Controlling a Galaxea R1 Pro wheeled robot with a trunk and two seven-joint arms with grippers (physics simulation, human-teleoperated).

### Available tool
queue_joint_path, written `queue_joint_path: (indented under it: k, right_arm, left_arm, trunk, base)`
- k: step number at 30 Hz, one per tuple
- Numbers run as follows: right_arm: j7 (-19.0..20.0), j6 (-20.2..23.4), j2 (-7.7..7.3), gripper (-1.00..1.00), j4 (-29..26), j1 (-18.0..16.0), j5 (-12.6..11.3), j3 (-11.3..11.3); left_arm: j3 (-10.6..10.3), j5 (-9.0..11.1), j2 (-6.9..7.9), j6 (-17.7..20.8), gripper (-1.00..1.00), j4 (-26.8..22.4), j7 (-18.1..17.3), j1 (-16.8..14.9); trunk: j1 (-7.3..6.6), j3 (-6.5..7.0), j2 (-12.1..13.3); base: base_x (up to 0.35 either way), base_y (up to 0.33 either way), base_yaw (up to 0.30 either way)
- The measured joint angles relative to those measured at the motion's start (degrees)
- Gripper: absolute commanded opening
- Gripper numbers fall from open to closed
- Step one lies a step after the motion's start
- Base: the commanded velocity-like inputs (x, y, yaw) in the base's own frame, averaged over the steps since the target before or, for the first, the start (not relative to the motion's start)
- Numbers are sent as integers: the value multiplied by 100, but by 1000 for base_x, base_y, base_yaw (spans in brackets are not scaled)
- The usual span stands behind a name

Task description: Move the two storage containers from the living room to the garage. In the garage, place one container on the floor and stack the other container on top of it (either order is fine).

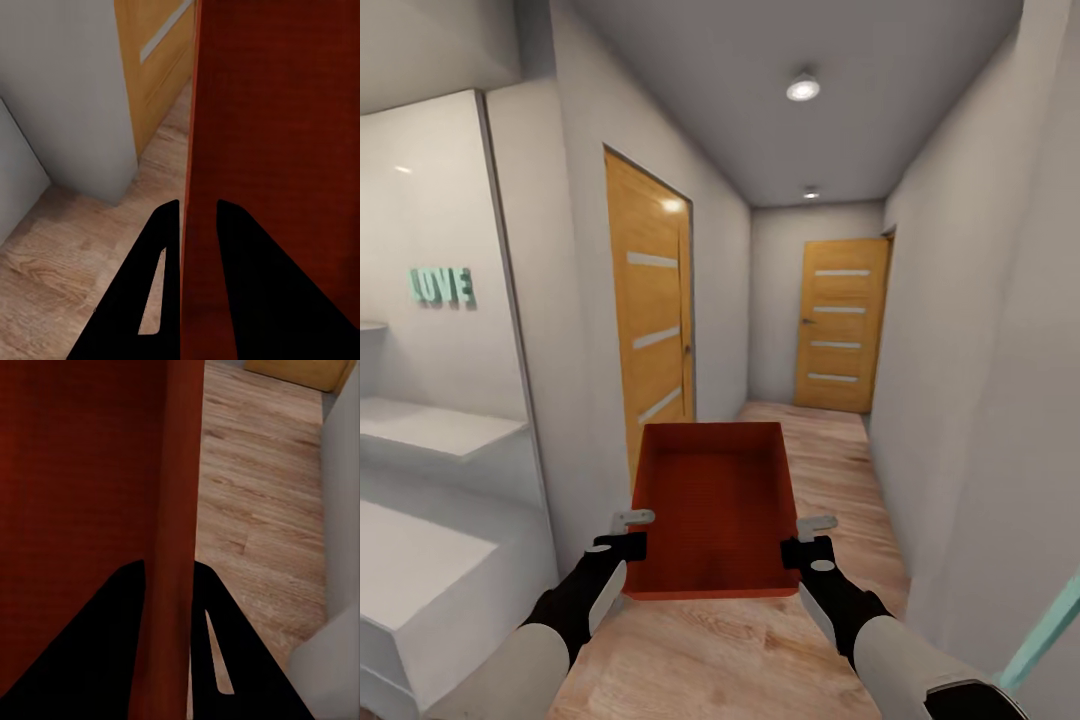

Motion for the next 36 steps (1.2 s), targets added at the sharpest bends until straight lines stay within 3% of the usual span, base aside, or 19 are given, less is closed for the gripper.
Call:
queue_joint_path:
  k: [10, 36]
  right_arm:
    - [0, 0, 0, -100, 0, 0, -1, -2]
    - [0, 0, 0, -100, -2, 1, 0, -4]
  left_arm:
    - [-8, 1, 3, 7, -100, -5, 0, 0]
    - [-7, 0, 2, 7, -100, -5, 0, -1]
  trunk:
    - [0, 0, 0]
    - [0, 0, 0]
  base:
    - [323, 115, -24]
    - [323, 110, -237]
